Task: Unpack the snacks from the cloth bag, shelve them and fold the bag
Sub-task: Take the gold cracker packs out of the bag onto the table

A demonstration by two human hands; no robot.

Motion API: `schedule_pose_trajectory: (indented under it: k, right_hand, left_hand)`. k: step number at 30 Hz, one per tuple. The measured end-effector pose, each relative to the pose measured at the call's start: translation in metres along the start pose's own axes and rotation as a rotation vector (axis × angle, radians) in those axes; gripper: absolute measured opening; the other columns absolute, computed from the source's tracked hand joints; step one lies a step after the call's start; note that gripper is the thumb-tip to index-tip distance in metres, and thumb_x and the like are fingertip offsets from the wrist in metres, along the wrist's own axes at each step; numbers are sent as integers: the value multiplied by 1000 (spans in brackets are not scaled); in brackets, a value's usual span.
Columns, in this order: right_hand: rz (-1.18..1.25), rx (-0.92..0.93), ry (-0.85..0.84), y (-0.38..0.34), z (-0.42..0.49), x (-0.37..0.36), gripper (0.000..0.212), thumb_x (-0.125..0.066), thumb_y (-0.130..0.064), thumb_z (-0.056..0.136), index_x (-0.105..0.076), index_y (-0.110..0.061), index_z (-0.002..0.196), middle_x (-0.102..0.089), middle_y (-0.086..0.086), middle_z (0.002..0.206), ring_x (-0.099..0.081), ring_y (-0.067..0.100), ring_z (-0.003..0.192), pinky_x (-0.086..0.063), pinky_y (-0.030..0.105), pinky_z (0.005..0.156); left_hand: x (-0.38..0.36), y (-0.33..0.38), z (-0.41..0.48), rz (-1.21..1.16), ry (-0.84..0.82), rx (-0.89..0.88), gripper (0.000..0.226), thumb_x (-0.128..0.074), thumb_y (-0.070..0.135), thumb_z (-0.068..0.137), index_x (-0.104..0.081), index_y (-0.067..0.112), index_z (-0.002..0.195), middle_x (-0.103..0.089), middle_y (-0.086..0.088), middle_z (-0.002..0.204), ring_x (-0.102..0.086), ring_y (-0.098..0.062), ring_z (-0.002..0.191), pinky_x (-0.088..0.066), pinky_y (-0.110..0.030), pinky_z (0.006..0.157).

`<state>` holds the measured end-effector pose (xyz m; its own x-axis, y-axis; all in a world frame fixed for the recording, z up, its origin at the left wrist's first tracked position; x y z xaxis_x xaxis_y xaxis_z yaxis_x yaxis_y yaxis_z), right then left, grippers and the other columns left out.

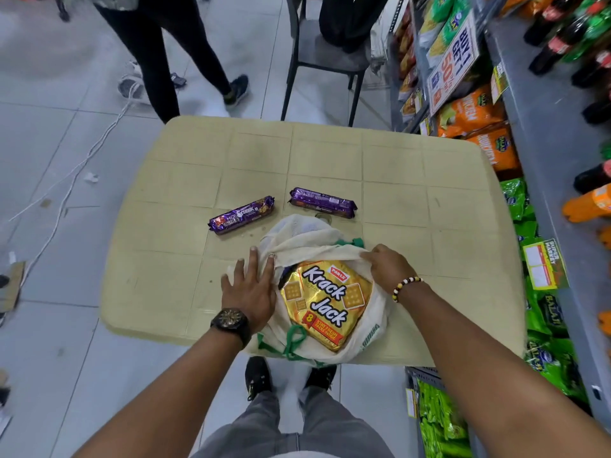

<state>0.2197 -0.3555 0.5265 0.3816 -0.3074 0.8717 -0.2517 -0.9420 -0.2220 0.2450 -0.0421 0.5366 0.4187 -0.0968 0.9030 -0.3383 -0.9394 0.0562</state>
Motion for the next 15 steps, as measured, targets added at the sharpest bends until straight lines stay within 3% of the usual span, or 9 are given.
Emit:
schedule_pose_trajectory:
  k: [6,10,15]
  right_hand:
    - [107,-59,-14,10,6,-11,39,-50,-5,89,-67,-17,122,-60,16,111,-61,35,103,-47,31,85]
    - [184,-105,-43,12,2,-13,36,-56,-5,84,-72,-15,115,-70,15,116,-64,32,109,-50,32,94]
    - [295,-133,-27,11,-5,-11,24,-65,-10,79,-78,-17,98,-75,8,100,-68,27,96,-54,30,84]
  left_hand:
    - [-4,-10,9,25,-23,16,65,-25,50,100,6,38,155,16,-3,166,-16,-34,149,-31,-59,110]
    - [-6,-19,20,0,-25,48,61,-25,47,101,6,40,154,10,-6,166,-32,-35,139,-43,-56,100]
    - [5,-29,31,-29,-35,94,65,-31,43,101,5,39,154,1,-11,166,-40,-37,132,-49,-51,93]
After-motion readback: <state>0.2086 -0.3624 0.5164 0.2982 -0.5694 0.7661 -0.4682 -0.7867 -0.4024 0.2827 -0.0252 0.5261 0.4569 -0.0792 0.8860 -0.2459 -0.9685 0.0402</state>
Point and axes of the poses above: each hand's wrist, its own z-axis towards the middle knuckle, its own x-axis out of the back of the hand, y = z × x, the point moved 4 cm from there along z, towards the middle knuckle
